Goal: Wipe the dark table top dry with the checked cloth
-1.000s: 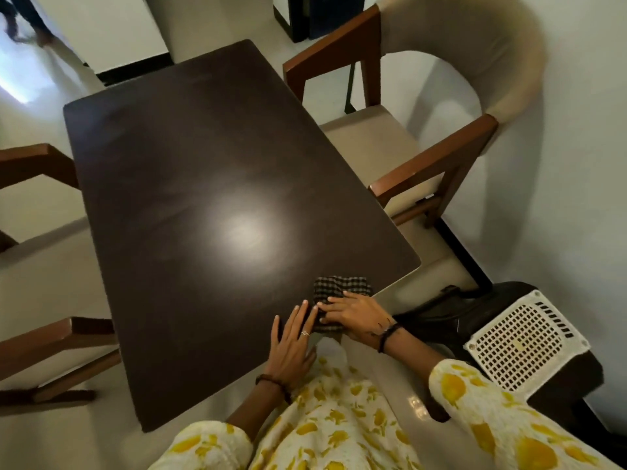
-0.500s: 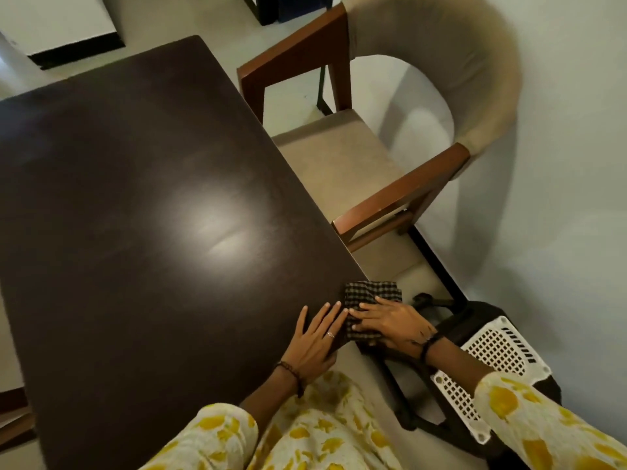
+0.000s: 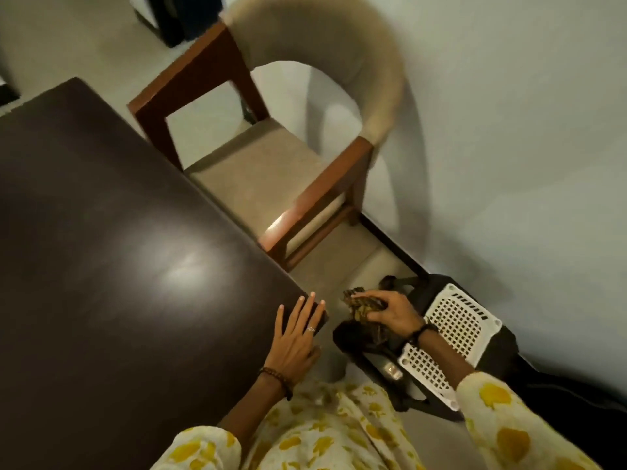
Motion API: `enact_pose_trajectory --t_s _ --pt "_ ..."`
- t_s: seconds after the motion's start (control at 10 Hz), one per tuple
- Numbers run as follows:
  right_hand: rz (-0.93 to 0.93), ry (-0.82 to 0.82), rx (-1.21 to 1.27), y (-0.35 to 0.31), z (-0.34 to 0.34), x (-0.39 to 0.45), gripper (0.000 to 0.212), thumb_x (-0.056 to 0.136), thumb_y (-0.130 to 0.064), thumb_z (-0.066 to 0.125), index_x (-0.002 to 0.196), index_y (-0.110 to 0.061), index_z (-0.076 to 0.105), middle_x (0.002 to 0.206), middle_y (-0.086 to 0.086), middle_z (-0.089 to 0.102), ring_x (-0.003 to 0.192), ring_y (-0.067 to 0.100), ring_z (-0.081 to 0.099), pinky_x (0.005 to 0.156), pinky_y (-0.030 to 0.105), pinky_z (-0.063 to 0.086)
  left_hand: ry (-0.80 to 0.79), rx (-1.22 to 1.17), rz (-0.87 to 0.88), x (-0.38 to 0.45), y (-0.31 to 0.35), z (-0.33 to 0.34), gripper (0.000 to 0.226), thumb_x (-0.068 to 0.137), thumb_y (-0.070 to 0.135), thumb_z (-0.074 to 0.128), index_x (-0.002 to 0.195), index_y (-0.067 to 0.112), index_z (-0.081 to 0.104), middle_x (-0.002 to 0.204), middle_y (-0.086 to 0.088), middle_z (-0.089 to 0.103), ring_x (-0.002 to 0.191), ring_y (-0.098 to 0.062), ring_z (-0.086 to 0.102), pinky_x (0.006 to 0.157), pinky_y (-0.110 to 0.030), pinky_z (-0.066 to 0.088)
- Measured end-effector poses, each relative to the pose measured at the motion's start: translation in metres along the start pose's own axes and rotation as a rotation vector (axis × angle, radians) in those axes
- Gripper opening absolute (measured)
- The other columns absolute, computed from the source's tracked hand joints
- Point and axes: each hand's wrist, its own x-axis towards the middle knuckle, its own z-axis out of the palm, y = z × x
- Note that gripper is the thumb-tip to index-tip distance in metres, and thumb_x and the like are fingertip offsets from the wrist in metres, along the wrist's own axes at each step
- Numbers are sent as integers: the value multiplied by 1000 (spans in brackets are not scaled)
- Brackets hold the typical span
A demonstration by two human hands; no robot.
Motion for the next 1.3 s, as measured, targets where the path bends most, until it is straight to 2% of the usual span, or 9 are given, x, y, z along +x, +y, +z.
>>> enact_pose_trajectory --t_s 0.2,0.4,0.6,0.7,0.8,0.9,1.0,1.1,1.3 --pt "414 534 1351 96 -9 -71 31 88 9 45 113 -3 58 81 2 75 72 18 71 61 27 59 -86 97 281 50 85 12 111 46 53 79 138 12 32 142 -9 41 131 -25 37 111 -53 14" --pt "556 885 1673 176 -14 -114 25 92 1 45 109 -7 61 81 3 74 80 26 67 63 34 57 -341 244 527 111 177 66 111 44 54 70 140 12 32 140 -5 46 138 -22 22 108 -47 4" --pt "723 1018 1250 245 -22 -84 40 85 8 55 124 -2 57 117 18 63 95 28 60 86 38 50 -381 275 554 199 219 135 117 32 56 82 132 10 44 131 -7 54 120 -23 51 98 -51 39" --pt "799 954 902 269 -15 -55 43 84 -6 63 126 -14 58 118 16 64 105 31 60 96 46 48 -417 300 505 231 224 164 124 44 60 77 140 3 21 134 -7 51 122 -24 49 102 -52 34" --pt "799 886 612 283 0 -30 54 89 -21 60 140 -20 41 137 15 51 123 34 49 105 48 40 -482 260 492 242 215 193 105 68 47 70 141 14 2 152 -8 10 140 -28 16 110 -53 2" --pt "644 759 404 285 15 -7 70 94 -55 25 148 -10 13 157 13 14 145 29 14 118 43 11 -490 278 468 241 206 220 93 84 44 52 135 19 -21 147 -1 -22 141 -22 -12 104 -44 -22" --pt "680 459 53 298 27 6 125 49 -72 -42 148 -6 -6 158 14 -8 146 27 -5 117 39 -3 -469 264 436 236 206 230 80 90 41 43 139 17 -16 152 -3 -17 141 -22 -12 103 -44 -22" --pt "711 403 -17 300 30 9 116 58 -71 -36 148 -5 -6 158 16 -7 146 27 -4 117 39 -4 -432 268 419 233 209 227 72 94 38 35 143 13 -12 154 -5 -13 141 -21 -11 104 -43 -22" --pt "377 423 -277 290 14 -20 64 97 -29 40 147 -2 11 156 18 10 145 29 10 116 38 -1 -288 111 233 207 208 193 74 94 37 36 135 15 -20 153 -10 -13 141 -22 -11 104 -39 -22"
